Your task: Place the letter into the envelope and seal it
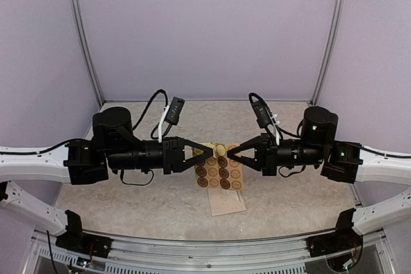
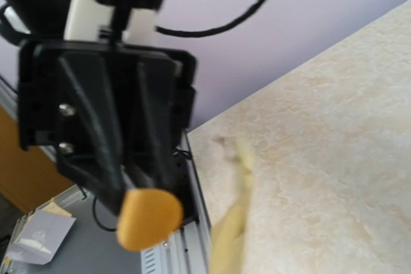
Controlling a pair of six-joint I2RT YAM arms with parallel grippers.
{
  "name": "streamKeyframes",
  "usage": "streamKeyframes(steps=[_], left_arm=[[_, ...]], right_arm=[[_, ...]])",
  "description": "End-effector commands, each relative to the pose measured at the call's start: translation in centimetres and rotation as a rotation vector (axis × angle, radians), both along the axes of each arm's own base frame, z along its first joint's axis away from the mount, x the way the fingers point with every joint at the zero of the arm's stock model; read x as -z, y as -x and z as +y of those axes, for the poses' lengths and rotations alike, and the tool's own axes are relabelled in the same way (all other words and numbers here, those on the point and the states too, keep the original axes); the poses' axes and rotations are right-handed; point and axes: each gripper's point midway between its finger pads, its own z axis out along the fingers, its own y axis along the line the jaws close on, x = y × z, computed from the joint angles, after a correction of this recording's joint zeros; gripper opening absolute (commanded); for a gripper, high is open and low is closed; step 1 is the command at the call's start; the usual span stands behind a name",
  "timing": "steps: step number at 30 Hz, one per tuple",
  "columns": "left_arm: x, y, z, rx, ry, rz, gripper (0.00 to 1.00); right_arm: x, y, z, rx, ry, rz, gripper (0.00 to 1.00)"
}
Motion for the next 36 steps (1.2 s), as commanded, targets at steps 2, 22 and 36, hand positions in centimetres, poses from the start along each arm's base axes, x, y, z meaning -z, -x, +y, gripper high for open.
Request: streamKeyframes(steps=[2,22,36], left_arm=[[-0.4,-0.3,1.0,-0.028,0.01,-0.008,0.14],[3.3,-2.4,1.6,-0.051,-0.06,0.031,0.15],[5.5,-1.2,1.6,0.013,-0.098,0.033,0.19]], right_arm=[[-0.4,-1.3,-0.8,0.083,0.004,0.003,0.0],[14.0,-14.7,-15.1,0.662,0.199,0.348,0.0],[15.9,-17.5,-23.0,0.889,0.283,0.346,0.84]])
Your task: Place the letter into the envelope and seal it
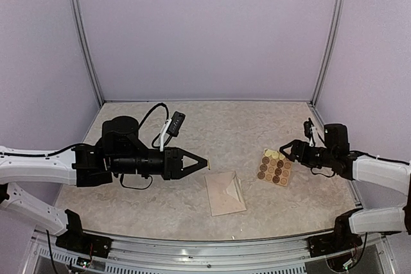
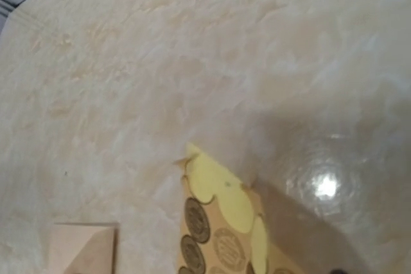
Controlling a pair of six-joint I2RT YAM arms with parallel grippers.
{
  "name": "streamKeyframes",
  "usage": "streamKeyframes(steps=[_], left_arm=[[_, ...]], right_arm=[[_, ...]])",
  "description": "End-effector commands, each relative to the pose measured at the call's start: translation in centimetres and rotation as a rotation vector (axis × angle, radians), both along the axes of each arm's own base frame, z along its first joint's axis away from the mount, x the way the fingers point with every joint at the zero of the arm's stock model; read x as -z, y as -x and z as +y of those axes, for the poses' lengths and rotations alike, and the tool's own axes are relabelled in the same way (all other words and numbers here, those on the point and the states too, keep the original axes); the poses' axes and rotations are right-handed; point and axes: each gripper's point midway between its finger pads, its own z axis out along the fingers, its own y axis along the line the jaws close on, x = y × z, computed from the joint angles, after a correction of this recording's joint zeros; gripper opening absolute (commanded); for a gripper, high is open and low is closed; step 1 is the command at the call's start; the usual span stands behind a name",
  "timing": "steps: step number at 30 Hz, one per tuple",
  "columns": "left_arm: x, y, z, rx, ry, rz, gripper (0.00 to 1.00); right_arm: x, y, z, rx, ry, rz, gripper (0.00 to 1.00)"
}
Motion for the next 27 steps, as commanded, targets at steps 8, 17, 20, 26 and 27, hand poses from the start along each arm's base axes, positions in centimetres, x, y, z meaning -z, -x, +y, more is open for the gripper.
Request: streamKeyframes(steps=[8,17,20,26,27], left_arm=[[-2.6,3.9,-0.4,0.22,0.097,-0.085,0.21],[-5.8,7.9,-1.8,0.404,0.176,-0.124,0.17],[-6.5,8.1,-2.1,0.412,0.197,-0.133,0.14],[-7.0,8.6,-2.7,0.429,0.212,-0.144,0.09],[-6.9,8.6,-2.8,0.43,0.211,-0.143,0.08]], right_arm=[[-12.4,5.2,5.3,-0.416,-0.145,-0.345,0.95],[-20.5,15.3,13.4,-0.884,-0.392,-0.541,0.91],[-21.8,18.0,15.8,-0.996,-0.45,-0.571,0.87],[-22.5,21.4,19.8,-1.157,-0.532,-0.558,0.76],[-22.4,21.7,20.3,-1.172,-0.544,-0.554,0.75]])
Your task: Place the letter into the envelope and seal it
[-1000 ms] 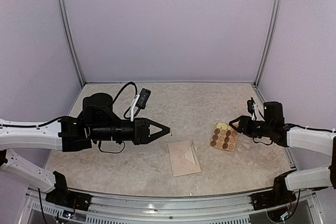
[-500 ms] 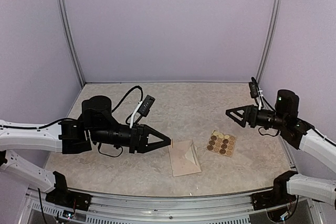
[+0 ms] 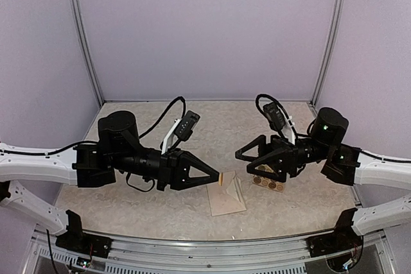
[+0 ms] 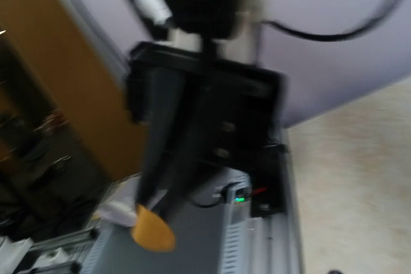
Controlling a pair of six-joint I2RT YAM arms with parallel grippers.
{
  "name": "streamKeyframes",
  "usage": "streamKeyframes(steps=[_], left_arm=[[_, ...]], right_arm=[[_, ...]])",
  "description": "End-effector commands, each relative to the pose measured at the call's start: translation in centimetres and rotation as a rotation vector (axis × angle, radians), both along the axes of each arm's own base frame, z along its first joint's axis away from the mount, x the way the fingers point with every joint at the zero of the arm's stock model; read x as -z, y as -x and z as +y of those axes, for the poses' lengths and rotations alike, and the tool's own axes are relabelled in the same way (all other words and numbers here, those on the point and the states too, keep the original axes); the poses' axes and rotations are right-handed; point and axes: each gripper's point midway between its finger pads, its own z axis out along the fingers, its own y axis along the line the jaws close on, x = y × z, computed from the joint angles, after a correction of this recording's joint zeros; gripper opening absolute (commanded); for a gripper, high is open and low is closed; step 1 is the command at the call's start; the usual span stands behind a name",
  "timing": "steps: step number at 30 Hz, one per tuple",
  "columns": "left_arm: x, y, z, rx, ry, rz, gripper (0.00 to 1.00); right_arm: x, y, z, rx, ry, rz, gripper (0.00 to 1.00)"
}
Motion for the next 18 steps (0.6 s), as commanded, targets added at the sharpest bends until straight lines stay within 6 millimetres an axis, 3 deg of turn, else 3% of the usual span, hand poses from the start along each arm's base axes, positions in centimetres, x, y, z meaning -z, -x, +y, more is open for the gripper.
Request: streamKeyframes(steps=[1,10,18], left_arm=[[-1.6,0.7,-0.5,0.032,0.051,-0.042,0.07],[-1.6,0.7,-0.5,0.021,0.05,-0.047,0.03],[-0.4,-1.0,0.2,-0.055,0.013,-0.049,0.02]], right_arm=[[-2.6,2.1,1.6,-0.104,-0.101,-0.049,0.74],[-1.7,3.3,3.8,-0.182,-0.08,-0.021,0.65],[-1.4,4.0,3.6,-0.215,-0.063,-0.015,0.44]])
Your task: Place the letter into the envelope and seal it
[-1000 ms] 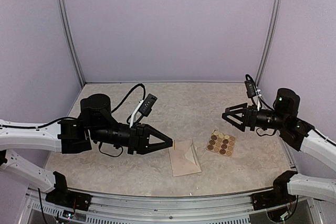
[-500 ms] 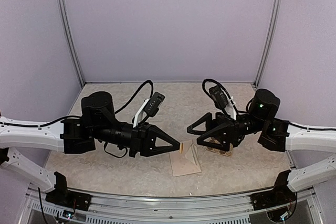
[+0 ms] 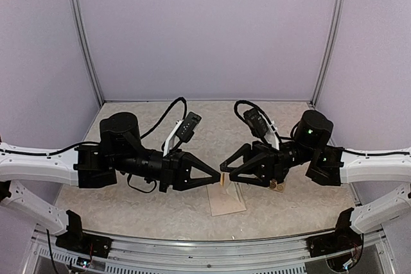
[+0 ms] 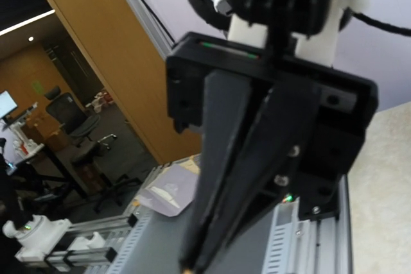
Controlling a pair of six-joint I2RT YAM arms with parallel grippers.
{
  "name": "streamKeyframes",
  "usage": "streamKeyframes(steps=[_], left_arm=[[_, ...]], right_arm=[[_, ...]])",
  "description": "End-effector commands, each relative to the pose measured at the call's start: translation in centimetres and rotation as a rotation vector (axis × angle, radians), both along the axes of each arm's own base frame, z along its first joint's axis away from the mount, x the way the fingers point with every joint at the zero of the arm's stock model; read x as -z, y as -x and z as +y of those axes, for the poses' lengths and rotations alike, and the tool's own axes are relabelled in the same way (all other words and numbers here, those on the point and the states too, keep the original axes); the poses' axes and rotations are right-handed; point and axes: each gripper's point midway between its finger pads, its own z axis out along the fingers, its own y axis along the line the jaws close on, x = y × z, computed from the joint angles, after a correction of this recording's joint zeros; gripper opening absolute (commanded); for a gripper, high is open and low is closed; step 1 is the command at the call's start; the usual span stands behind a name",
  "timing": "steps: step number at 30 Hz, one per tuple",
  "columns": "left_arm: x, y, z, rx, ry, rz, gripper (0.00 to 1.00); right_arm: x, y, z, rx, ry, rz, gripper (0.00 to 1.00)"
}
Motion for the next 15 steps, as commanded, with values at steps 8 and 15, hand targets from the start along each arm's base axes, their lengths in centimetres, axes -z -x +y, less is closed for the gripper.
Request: streamKeyframes(steps=[8,15], left_arm=[[-0.3,-2.1,1.6,-0.097,-0.002,-0.029,0.02],[0.0,-2.3,1.7,-0.107,-0.018,-0.03,0.02]], right_arm=[[-1.0,0.8,-0.3,-0.022,-0.015,-0.025,0.36],[-1.1,0.8,-0.3,-0.022,-0.019,-0.025,0.35]])
